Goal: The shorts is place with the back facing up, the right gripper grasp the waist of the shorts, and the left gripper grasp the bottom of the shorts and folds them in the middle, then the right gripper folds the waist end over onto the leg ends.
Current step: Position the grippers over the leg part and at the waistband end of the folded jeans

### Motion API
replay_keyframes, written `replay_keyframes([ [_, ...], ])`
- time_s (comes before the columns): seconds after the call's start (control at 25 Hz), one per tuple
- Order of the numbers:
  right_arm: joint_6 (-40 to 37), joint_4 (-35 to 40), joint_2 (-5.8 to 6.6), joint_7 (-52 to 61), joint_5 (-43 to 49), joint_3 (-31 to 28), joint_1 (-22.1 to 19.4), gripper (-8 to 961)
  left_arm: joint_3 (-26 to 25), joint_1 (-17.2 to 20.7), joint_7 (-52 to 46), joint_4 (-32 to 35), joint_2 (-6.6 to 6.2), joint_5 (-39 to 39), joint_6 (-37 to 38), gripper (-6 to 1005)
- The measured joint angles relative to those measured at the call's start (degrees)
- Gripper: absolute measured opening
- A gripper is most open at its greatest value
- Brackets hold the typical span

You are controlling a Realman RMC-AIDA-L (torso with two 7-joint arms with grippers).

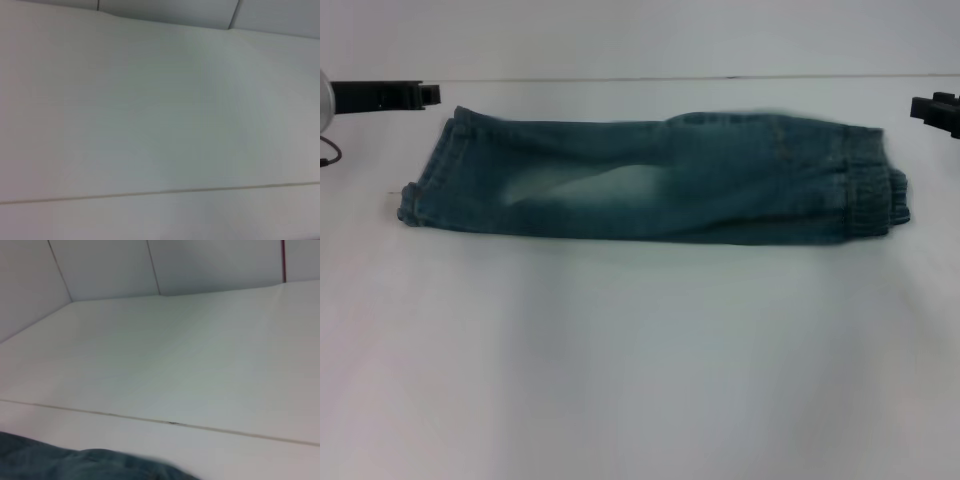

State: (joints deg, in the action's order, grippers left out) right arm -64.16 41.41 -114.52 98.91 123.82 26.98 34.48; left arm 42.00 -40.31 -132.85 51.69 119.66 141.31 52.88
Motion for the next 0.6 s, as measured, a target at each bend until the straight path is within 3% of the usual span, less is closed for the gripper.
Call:
replay_keyframes([
  [0.04, 0.3, -0.1, 0.17, 0.0, 0.0, 0.2, 0.3, 207, 0.0, -0.2, 0.0, 0.0, 0.01, 0.0, 0.1, 69],
  [0.24, 1.6, -0.5, 0.56, 0.7, 0.3, 1.6, 0.8, 412, 0.2, -0.8, 0.1, 0.4, 0.52, 0.5, 0.2, 234],
  [0.44, 1.9, 0.1, 0.69, 1.4, 0.4, 2.7, -0.2, 623, 2.1, 0.1, 0.3, 0.7, 0.61, 0.1, 0.9, 467],
  [0.6, -2.1, 2.6, 0.05, -1.1, -0.1, 2.4, -2.5, 799, 2.0, 1.8, 6.2, 2.8, 1.4, -3.7, 6.8, 625],
])
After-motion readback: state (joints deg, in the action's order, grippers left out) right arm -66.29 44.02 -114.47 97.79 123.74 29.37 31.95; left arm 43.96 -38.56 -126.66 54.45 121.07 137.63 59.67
